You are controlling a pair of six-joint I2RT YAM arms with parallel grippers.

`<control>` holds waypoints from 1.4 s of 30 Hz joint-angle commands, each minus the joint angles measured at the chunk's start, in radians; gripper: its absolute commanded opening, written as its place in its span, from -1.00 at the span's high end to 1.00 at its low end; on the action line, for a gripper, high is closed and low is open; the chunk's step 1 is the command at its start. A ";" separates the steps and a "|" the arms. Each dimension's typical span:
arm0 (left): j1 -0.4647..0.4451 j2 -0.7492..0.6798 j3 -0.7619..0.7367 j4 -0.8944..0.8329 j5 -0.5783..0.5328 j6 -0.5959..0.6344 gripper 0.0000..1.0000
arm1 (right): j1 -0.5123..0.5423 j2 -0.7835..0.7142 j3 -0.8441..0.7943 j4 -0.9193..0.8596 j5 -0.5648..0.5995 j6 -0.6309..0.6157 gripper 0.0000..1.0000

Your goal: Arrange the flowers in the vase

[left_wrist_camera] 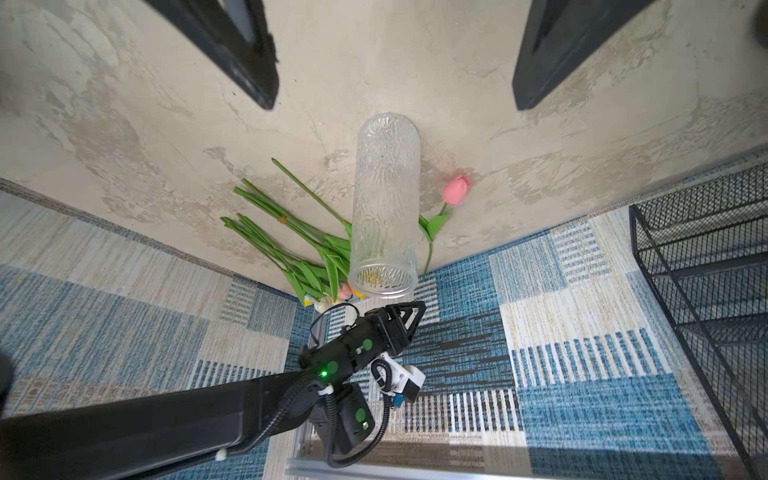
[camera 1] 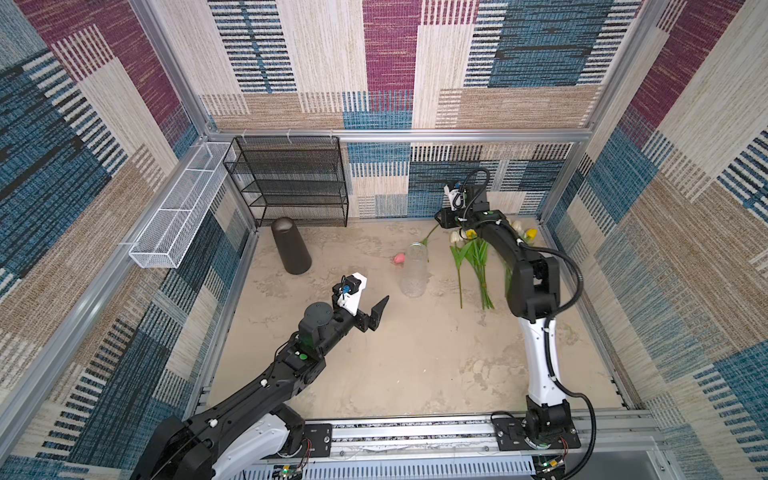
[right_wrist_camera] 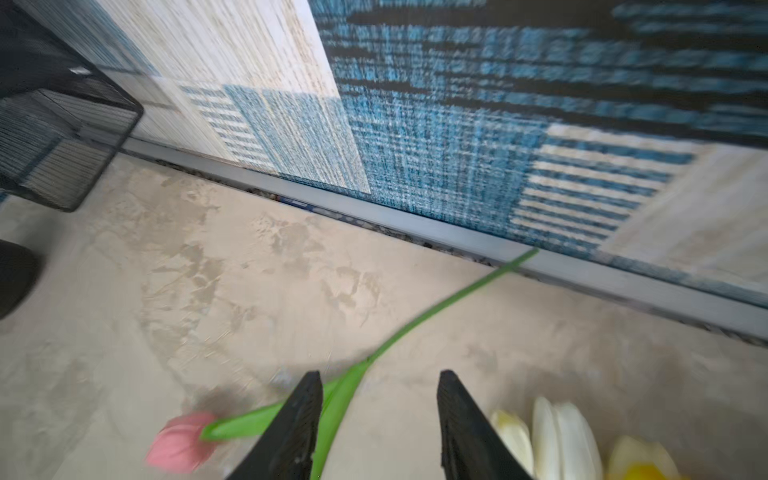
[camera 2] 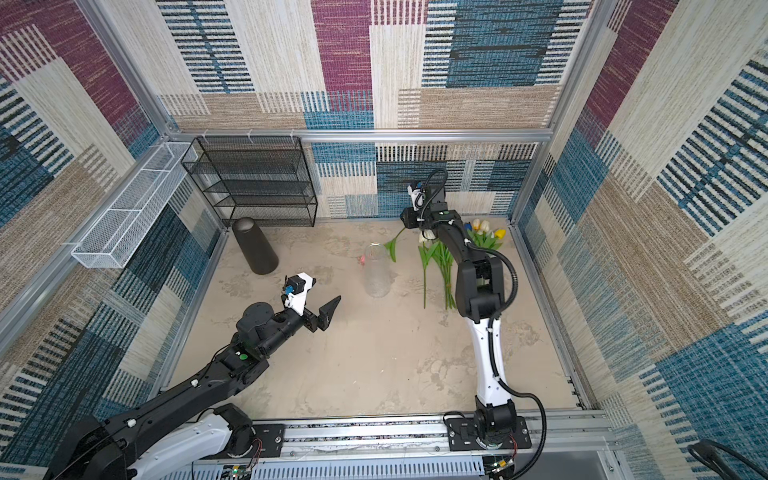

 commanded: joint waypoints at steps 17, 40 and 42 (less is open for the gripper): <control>0.007 -0.004 0.022 -0.071 0.006 -0.013 -0.83 | 0.048 0.291 0.204 0.190 0.058 0.192 0.43; 0.008 -0.003 0.003 -0.030 0.014 -0.039 -0.82 | 0.088 -0.051 -0.301 -0.069 0.058 0.326 0.47; 0.007 -0.005 0.001 -0.034 0.013 -0.038 -0.82 | 0.091 -0.114 -0.397 -0.053 0.058 0.339 0.46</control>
